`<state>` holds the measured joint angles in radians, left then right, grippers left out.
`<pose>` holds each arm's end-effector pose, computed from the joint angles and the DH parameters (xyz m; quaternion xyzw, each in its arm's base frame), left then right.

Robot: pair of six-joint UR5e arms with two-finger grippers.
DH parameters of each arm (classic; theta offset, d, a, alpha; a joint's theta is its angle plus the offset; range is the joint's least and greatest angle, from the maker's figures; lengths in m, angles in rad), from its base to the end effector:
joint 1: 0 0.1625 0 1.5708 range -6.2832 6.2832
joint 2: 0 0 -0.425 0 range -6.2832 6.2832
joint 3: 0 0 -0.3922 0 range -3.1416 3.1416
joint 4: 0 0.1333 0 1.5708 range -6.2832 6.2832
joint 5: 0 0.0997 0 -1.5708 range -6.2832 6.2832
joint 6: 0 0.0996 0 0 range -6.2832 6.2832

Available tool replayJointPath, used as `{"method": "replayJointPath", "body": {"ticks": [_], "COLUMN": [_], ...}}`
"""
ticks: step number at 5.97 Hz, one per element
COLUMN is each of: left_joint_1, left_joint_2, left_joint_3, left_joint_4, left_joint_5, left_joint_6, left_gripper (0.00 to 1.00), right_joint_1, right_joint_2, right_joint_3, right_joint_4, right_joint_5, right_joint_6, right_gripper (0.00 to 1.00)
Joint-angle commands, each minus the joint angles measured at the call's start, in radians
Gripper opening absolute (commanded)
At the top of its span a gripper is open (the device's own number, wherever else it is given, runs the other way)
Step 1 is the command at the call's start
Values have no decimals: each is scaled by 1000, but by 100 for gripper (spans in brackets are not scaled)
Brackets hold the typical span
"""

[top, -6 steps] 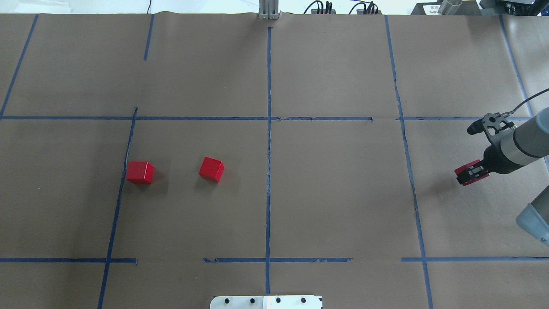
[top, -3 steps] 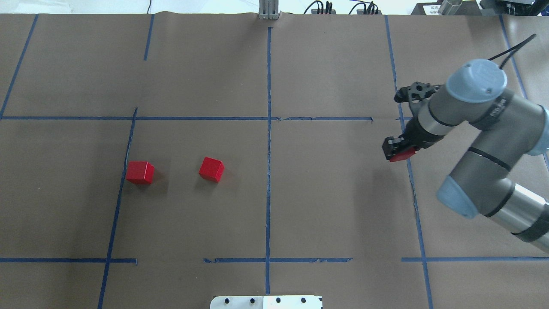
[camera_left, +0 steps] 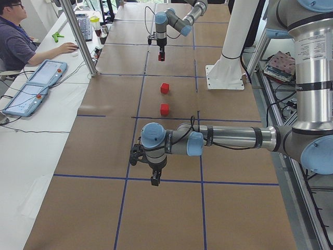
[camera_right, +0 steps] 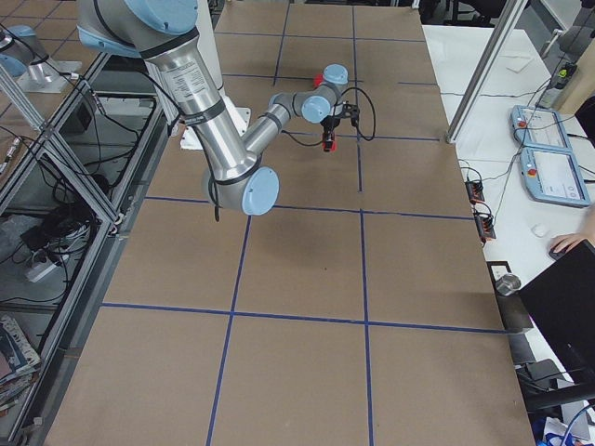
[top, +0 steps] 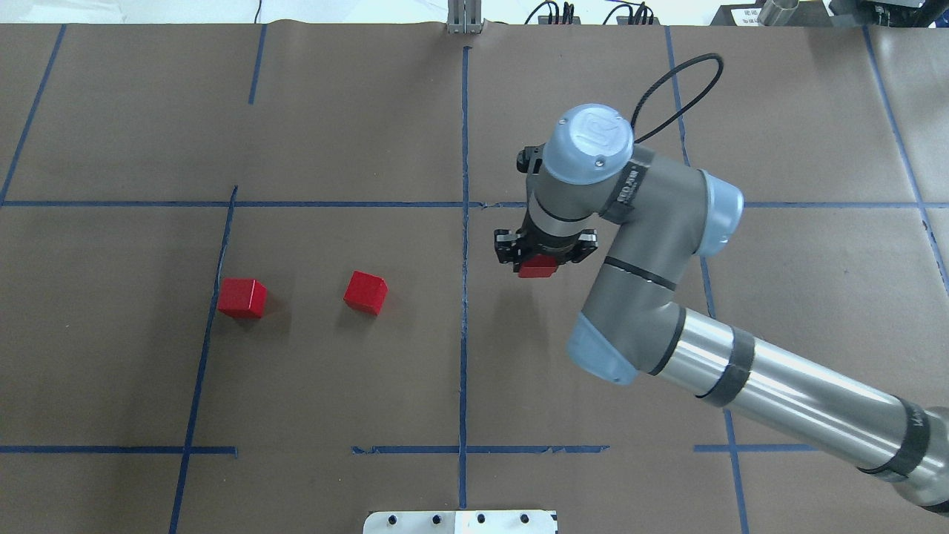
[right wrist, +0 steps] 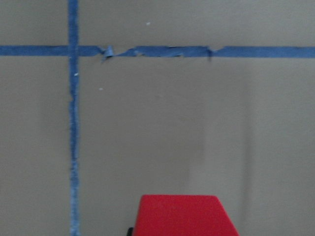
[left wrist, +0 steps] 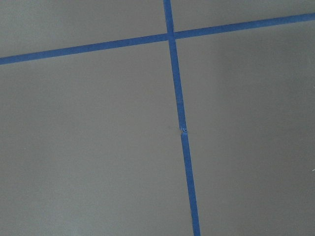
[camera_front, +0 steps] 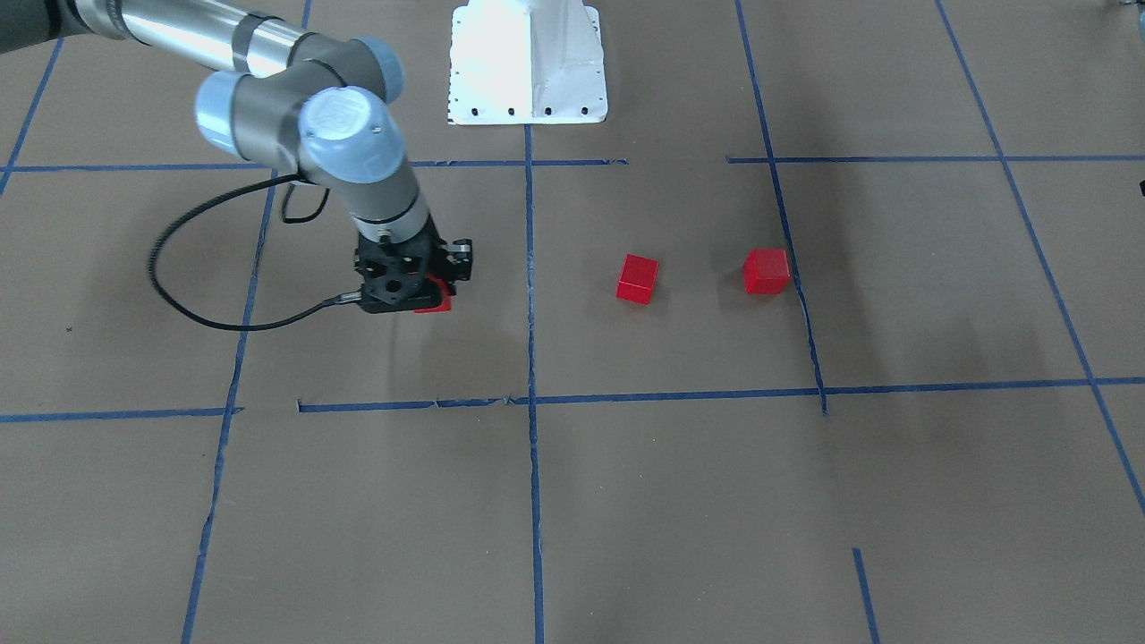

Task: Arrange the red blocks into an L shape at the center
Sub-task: 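Carry the red cube with the right gripper toward the table center, then lower the cube at the center grid line and open the right gripper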

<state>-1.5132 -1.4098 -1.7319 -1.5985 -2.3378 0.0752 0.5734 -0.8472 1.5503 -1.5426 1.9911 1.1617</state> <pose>-0.0396 -0.4287 0.6509 0.0162 0.3740 0.0667 0.9249 -0.5508 -0.4660 0.2285 -0.0068 -0.4002 0.0006 0.9164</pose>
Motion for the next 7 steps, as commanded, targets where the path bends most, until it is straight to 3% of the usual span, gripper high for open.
{"method": "replayJointPath", "body": {"ticks": [1, 2, 5, 6, 7], "left_joint_1": [1, 1, 1, 1, 1], "left_joint_2": [0, 0, 0, 0, 0], "left_joint_3": [0, 0, 0, 0, 2], "left_joint_4": [0, 0, 0, 2, 2], "left_joint_5": [0, 0, 0, 0, 0], "left_joint_6": [0, 0, 0, 0, 0], "left_gripper": [100, 100, 100, 100, 100], "right_joint_1": [-90, -98, -109, -109, -110], "right_joint_2": [136, 183, 168, 163, 159], "right_joint_3": [-128, -197, -202, -202, -200], "right_joint_4": [-1, 1, -1, -1, -1], "right_joint_5": [-67, -66, -66, -66, -66], "right_joint_6": [116, 118, 102, 102, 101], "right_gripper": [12, 17, 32, 46, 54]}}
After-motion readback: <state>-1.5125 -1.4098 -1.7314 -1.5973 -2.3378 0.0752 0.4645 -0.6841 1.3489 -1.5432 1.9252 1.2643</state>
